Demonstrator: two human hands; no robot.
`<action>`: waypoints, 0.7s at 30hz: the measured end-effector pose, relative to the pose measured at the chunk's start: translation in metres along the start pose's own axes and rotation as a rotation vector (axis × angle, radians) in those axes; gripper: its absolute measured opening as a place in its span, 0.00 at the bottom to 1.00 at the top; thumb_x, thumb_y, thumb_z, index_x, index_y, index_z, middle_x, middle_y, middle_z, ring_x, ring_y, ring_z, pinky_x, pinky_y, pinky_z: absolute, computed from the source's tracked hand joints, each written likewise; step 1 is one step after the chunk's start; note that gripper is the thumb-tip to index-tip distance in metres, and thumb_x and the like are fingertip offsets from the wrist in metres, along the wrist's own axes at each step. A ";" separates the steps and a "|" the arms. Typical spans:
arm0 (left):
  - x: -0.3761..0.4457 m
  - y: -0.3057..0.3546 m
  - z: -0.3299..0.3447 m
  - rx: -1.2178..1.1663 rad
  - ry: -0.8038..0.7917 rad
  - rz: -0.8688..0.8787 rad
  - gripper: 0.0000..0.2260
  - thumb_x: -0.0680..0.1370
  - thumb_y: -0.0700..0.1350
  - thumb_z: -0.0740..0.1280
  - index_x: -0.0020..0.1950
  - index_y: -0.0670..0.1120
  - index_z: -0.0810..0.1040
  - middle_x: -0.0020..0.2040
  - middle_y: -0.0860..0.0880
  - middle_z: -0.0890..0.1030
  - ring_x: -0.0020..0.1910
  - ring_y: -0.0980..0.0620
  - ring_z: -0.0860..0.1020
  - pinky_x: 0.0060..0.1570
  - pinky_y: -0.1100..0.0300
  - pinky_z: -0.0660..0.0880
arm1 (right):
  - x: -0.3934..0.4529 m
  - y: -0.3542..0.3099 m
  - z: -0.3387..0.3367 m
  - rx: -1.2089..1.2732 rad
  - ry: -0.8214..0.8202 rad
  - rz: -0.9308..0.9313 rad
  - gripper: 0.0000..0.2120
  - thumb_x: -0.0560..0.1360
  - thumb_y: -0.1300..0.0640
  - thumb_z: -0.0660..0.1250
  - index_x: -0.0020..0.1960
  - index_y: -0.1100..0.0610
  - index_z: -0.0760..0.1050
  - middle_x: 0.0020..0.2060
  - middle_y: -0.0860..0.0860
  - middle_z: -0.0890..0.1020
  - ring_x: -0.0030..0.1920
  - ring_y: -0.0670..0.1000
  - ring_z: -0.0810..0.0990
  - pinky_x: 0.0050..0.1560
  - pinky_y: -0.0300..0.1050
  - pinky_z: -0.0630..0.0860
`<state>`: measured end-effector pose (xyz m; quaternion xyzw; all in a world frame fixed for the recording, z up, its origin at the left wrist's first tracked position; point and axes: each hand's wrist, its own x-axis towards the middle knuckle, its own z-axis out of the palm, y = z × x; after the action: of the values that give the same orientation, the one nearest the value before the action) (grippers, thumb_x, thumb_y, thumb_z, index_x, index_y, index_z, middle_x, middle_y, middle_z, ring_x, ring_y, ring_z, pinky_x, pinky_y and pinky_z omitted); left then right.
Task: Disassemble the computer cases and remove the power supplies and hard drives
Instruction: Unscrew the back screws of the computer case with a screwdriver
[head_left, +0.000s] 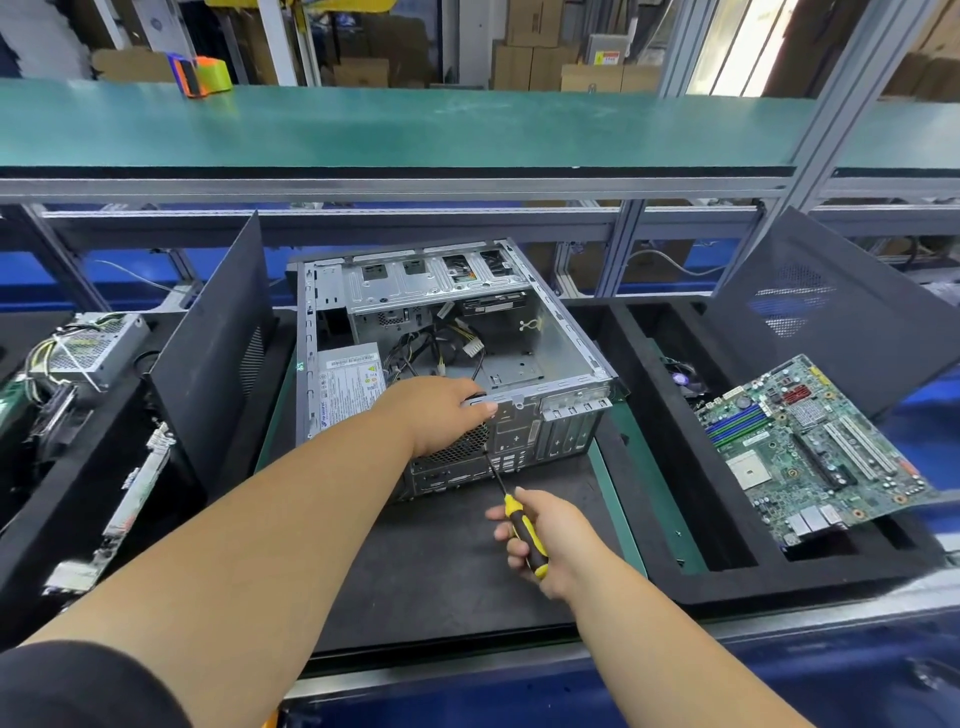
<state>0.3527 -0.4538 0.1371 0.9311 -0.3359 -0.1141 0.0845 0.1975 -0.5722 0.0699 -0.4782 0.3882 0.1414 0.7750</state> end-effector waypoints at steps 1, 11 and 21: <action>0.000 0.000 0.000 0.000 -0.003 0.003 0.23 0.82 0.64 0.51 0.71 0.56 0.70 0.65 0.49 0.78 0.63 0.46 0.75 0.52 0.55 0.69 | 0.000 -0.001 -0.001 0.047 -0.023 0.029 0.19 0.83 0.52 0.56 0.47 0.63 0.80 0.27 0.52 0.76 0.21 0.46 0.66 0.24 0.37 0.65; -0.001 0.002 -0.003 0.000 -0.026 0.014 0.22 0.82 0.63 0.51 0.70 0.54 0.71 0.64 0.48 0.78 0.63 0.46 0.75 0.53 0.55 0.69 | 0.012 0.004 -0.002 -0.014 0.029 0.032 0.11 0.81 0.53 0.64 0.48 0.58 0.80 0.27 0.49 0.76 0.22 0.46 0.68 0.26 0.37 0.68; 0.001 0.001 -0.004 -0.012 -0.048 0.009 0.23 0.82 0.63 0.51 0.73 0.56 0.69 0.66 0.48 0.78 0.64 0.46 0.74 0.59 0.53 0.71 | 0.018 0.004 -0.006 -0.015 0.017 0.032 0.15 0.80 0.50 0.66 0.47 0.61 0.82 0.28 0.51 0.78 0.23 0.47 0.71 0.27 0.38 0.69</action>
<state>0.3539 -0.4551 0.1405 0.9260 -0.3415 -0.1381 0.0827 0.2038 -0.5782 0.0529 -0.4788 0.4013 0.1528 0.7657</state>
